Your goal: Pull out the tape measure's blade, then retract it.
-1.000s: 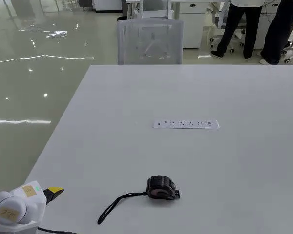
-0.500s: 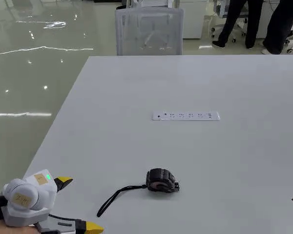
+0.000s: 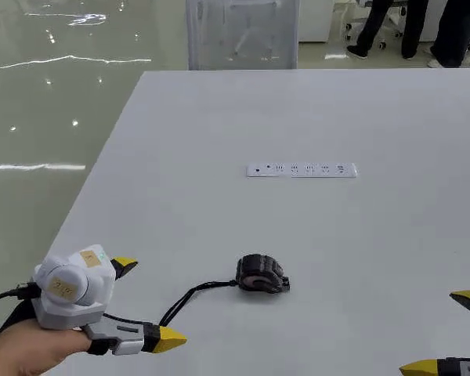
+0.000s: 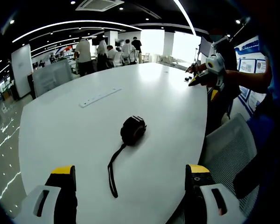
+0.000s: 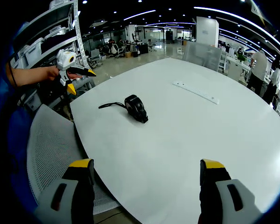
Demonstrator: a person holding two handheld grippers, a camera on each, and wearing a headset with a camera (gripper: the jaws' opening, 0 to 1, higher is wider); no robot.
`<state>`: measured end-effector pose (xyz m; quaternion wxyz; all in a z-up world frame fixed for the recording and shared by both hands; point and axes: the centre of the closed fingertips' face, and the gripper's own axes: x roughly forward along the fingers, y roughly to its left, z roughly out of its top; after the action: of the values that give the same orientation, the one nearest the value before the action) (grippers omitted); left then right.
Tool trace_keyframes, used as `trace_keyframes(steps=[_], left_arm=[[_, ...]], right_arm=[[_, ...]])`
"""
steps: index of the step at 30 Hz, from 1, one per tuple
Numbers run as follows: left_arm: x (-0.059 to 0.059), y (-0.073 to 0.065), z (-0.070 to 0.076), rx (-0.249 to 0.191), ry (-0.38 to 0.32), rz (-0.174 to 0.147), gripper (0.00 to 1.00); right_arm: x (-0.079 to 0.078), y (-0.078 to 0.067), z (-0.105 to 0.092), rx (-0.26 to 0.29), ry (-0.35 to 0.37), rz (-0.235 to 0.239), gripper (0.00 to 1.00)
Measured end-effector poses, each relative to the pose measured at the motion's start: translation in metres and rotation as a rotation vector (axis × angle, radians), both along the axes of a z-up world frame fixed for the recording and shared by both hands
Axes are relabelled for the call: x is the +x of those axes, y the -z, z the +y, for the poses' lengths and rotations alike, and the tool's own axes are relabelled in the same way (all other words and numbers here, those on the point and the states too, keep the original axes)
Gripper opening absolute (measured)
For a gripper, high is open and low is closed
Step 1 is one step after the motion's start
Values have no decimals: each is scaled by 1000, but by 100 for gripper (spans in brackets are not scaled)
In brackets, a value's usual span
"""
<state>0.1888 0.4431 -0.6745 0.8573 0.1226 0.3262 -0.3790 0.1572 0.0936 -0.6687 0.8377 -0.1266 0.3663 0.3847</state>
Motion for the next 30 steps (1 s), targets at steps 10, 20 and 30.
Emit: trace_keyframes(steps=[10, 20, 30], left_arm=[[8, 7, -10, -9, 6, 5, 91], [16, 11, -26, -2, 41, 9, 90], [25, 15, -41, -7, 73, 16, 89]], right_arm=[[7, 9, 10, -5, -36, 19, 89], [19, 14, 19, -10, -67, 21, 88], [31, 24, 25, -8, -92, 29, 87]])
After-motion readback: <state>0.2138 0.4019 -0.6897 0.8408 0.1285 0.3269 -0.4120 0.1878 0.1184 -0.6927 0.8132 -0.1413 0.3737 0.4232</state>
